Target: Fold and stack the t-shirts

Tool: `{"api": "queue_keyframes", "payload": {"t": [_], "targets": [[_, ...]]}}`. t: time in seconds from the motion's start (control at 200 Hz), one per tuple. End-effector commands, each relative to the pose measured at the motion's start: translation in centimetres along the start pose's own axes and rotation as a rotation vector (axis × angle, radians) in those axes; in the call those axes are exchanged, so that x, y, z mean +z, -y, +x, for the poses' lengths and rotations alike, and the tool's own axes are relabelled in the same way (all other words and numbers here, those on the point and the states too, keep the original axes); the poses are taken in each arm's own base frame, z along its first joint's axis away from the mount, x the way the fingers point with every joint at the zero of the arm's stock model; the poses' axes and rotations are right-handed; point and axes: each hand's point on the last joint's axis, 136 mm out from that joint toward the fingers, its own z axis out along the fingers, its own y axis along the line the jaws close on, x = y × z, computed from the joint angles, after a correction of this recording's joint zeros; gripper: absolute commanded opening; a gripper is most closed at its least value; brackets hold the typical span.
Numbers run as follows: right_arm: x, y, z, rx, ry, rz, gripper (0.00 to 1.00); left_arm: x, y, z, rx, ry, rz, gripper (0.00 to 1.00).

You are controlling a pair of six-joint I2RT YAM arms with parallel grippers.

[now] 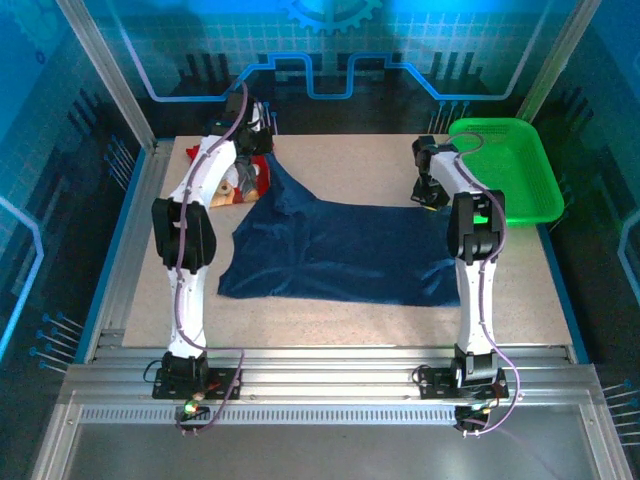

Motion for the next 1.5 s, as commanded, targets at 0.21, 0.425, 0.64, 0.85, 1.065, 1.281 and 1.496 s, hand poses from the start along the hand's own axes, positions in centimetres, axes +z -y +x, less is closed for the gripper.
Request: {"api": "queue_keyframes", "payload": {"t": [0.21, 0.425, 0.64, 0.85, 1.065, 1.281, 1.496], "targets": [[-3.4, 0.3, -1.1, 0.006, 0.081, -0.057, 0.00, -3.2, 0.1, -1.8, 0.007, 0.062, 0.030, 0.00], [-2.8, 0.1, -0.2, 0.003, 0.049, -0.076, 0.44, -4.3, -3.6, -1.1, -0.085, 0.076, -0.010, 0.00], [-2.4, 0.1, -0.1, 0.008, 0.044, -0.060, 0.52, -5.2, -6.5, -0.1, -0.113, 0.080, -0.052, 0.00], [-2.1, -0.5, -0.3, 0.010, 0.038, -0.064, 0.54, -5.9, -7.7, 0.0, -0.119, 0.089, -0.056, 0.00], [-1.3, -2.3, -0.7, 0.024, 0.036, -0.109, 0.56, -5.2, -6.4, 0.0, -0.120, 0.079, 0.015, 0.00], [-0.4, -1.9, -0.6, 0.032, 0.010, -0.045, 0.55, -5.0, -5.9, 0.4, -0.113, 0.066, 0.024, 0.00], [0.7, -1.8, -0.5, 0.049, -0.009, -0.012, 0.54, -5.1, -5.7, 0.3, -0.114, 0.068, 0.029, 0.00]]}}
